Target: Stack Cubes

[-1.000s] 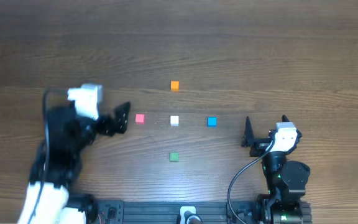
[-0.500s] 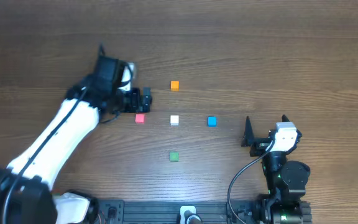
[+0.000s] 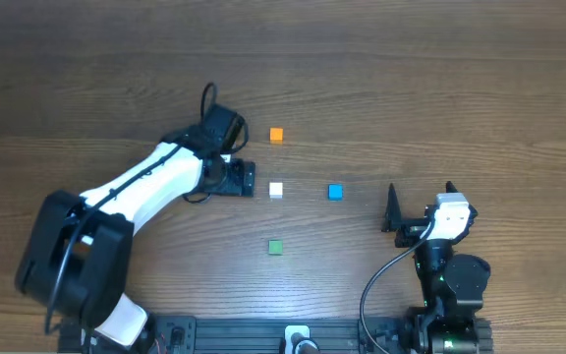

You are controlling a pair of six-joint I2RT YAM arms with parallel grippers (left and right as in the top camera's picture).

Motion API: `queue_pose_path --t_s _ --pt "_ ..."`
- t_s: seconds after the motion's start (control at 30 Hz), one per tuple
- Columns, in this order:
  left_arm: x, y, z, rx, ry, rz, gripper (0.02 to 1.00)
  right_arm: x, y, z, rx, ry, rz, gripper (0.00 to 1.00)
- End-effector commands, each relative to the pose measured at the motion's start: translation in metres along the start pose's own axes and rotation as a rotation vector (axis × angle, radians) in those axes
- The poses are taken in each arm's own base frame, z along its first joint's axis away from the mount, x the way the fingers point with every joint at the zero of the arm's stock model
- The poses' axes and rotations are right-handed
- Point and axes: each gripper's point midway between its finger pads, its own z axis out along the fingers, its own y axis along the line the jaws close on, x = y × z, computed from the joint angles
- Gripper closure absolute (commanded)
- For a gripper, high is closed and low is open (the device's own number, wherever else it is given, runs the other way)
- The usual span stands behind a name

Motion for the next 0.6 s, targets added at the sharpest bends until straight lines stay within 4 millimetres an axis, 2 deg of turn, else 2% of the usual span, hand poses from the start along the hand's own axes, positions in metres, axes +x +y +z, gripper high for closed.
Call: queue_pose_path --t_s 0.03,0.13,0.4,0.6 --pt "-0.004 0.0042 0.0061 -0.04 -0.002 -0.019 0.097 0.0021 0.0006 0.0004 -0.002 -0.001 -0.009 0.007" --pt "-0.0042 0.0049 0.0061 -0.044 -0.003 -0.019 0.165 0.0021 0.0006 0.0004 -0.002 -0.001 -0.009 0.007" --pt "-0.003 0.0076 0.0066 -0.057 -0.001 -0.019 0.47 0.0021 0.0006 0.0004 -0.002 -0.001 -0.009 0.009" --pt "-0.0032 0.0095 0.0066 -0.068 -0.003 -0.019 0.505 0.0021 0.0006 0.0004 -0.002 -0.001 -0.009 0.007"
